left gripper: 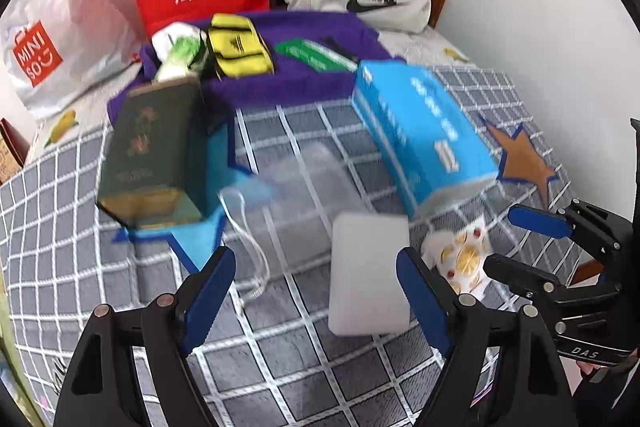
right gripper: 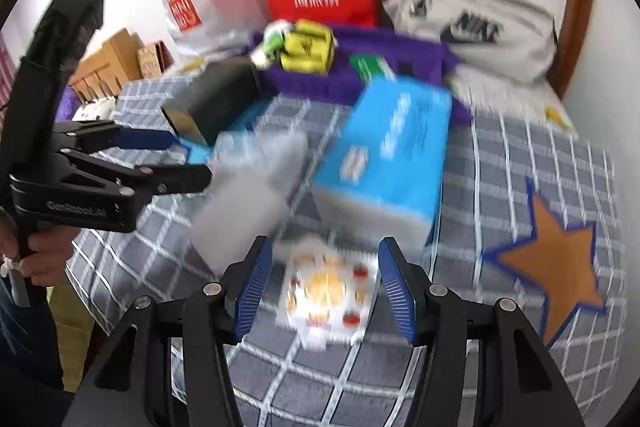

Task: Organize soft objects

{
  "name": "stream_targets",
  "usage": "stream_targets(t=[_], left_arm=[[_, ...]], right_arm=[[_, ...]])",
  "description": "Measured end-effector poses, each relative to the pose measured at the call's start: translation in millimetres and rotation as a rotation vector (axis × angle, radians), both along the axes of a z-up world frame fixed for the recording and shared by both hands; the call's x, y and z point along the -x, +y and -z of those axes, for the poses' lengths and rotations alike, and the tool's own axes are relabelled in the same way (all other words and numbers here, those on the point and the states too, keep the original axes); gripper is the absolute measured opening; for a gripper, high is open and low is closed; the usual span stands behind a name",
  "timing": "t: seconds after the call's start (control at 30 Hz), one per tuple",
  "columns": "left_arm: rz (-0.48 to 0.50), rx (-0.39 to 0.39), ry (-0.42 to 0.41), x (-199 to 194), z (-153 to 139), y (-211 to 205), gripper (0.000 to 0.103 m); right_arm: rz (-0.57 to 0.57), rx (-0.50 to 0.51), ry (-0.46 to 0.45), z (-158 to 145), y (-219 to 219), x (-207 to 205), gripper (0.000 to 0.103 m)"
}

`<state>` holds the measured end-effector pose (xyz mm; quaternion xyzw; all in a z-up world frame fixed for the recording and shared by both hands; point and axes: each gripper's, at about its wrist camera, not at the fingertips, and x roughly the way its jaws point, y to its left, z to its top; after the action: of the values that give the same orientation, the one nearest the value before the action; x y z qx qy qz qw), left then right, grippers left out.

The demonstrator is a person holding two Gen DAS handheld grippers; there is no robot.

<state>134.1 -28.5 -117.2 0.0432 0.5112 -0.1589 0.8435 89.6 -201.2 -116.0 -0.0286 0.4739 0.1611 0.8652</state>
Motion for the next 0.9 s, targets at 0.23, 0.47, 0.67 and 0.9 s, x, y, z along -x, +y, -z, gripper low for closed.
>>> stream_targets(t=[0.23, 0.47, 0.67, 0.9], left_arm=[[-0.024, -0.021, 0.014, 8.3, 15.7, -2.5, 0.082], [-0.027, 0.005, 0.017, 11.5, 15.5, -2.4, 0.082], [-0.017, 0.003, 0.03, 9.0, 22.0, -10.0, 0.082], [-0.011, 0.025, 0.037, 3.7, 30.2, -18.0, 0.081]], right_arm=[[0.005, -0.001, 0.046, 31.1, 3.7, 7.0, 0.055], [0.038, 0.038, 0.063, 46.4, 13.6, -0.9, 0.058], [0.04, 0.059, 0.056, 54.5, 14.0, -1.0, 0.058], [0.058, 0.021, 0.025, 49.7, -5.6, 6.6, 0.037]])
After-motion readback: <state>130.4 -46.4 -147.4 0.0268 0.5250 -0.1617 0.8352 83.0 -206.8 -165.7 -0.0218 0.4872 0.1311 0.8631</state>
